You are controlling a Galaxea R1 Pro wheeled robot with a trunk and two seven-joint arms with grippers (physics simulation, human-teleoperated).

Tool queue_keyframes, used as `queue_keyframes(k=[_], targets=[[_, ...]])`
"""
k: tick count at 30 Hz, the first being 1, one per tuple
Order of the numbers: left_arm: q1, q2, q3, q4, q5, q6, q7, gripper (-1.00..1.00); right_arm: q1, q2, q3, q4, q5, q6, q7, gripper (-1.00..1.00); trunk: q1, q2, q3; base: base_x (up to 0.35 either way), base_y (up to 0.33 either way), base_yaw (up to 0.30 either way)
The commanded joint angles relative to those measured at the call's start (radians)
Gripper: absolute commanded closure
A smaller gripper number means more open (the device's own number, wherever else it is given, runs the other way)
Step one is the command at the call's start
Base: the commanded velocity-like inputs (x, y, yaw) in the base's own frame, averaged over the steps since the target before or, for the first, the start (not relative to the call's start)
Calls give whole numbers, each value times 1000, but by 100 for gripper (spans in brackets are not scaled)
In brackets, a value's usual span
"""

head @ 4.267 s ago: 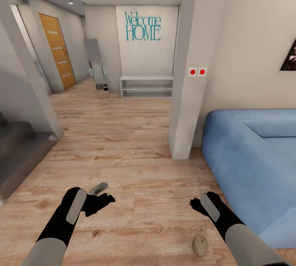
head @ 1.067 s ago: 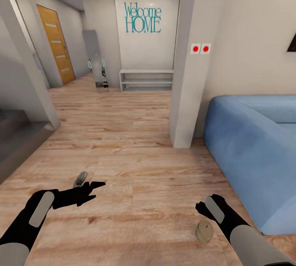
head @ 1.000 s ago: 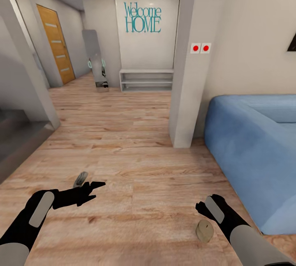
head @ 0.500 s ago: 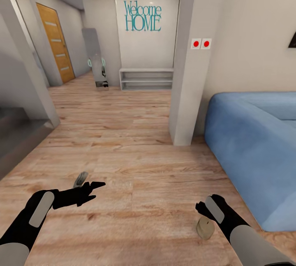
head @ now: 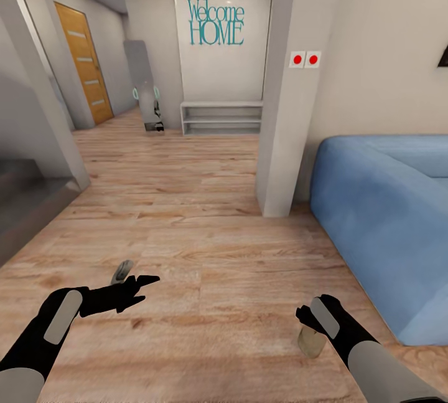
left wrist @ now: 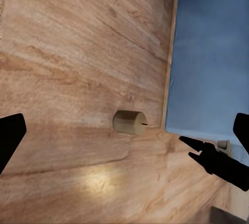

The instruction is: Place each of the two pumpkins and all three candles from the living room inside a cabinet in the living room (use any cabinet), then make sure every cabinet is closed, and position the cauldron so it is next to a table in the living room.

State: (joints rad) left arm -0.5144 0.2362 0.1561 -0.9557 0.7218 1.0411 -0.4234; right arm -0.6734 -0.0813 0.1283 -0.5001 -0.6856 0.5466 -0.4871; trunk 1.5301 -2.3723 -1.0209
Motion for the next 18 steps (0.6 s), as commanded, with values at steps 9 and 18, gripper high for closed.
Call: queue_keyframes(k=[9,18], targets=[[0,0,-1,0,1,-1,0,-100,0,0,0,1,-2,0,-1,-100,35,-63,-28,0,0,0],[0,0,-1,0,1,-1,0,-100,0,0,0,2,-2,0,-1,-100,69,-126,-56,0,0,0]])
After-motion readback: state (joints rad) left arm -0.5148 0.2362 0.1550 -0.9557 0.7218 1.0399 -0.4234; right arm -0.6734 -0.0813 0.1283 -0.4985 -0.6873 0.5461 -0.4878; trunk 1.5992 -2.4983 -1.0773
